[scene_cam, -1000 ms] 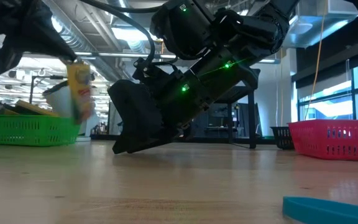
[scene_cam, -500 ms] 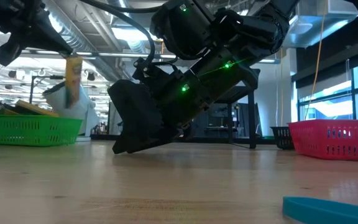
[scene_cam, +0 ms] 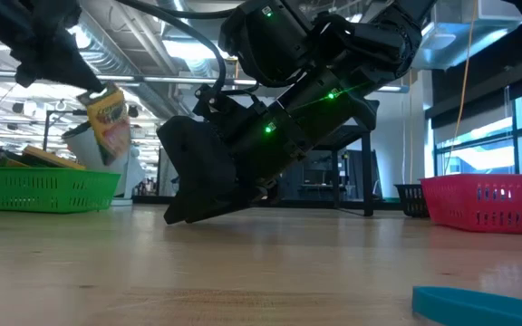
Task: Pick & Place Office Desk Supplies
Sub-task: Put the pack of crayons into the green bin
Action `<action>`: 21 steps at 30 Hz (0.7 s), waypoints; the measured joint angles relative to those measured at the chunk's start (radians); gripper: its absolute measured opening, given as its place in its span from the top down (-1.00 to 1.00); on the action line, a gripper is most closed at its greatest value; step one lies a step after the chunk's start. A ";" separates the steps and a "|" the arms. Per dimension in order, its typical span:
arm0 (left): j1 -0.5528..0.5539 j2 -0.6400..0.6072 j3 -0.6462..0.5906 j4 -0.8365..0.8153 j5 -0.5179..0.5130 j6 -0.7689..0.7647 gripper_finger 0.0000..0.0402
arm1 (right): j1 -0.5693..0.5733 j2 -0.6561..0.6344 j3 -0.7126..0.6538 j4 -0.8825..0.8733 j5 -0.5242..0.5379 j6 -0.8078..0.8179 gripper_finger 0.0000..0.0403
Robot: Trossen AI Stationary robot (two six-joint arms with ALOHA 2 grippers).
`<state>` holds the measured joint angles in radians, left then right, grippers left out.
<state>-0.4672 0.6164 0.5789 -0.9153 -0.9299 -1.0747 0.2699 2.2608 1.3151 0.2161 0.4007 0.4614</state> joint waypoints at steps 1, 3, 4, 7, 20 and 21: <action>0.014 0.001 0.000 -0.012 0.023 0.028 0.99 | 0.000 0.000 0.000 0.000 0.000 0.000 0.26; 0.042 0.000 0.003 -0.061 0.064 0.062 0.99 | 0.000 0.000 0.000 0.000 0.000 0.000 0.26; 0.054 0.002 0.011 -0.098 0.084 0.068 0.99 | 0.000 0.000 0.000 0.000 0.000 0.000 0.26; 0.090 0.009 0.043 -0.232 0.141 0.053 0.99 | 0.000 0.000 0.000 0.000 0.000 0.000 0.26; 0.144 0.030 0.162 -0.614 0.244 -0.094 0.99 | 0.000 0.000 0.000 0.000 0.000 -0.002 0.26; 0.144 0.034 0.162 -0.611 0.247 -0.102 0.99 | 0.000 0.000 0.000 0.000 0.000 -0.002 0.26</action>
<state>-0.3229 0.6503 0.7406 -1.5267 -0.6831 -1.1771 0.2699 2.2608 1.3151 0.2157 0.4007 0.4591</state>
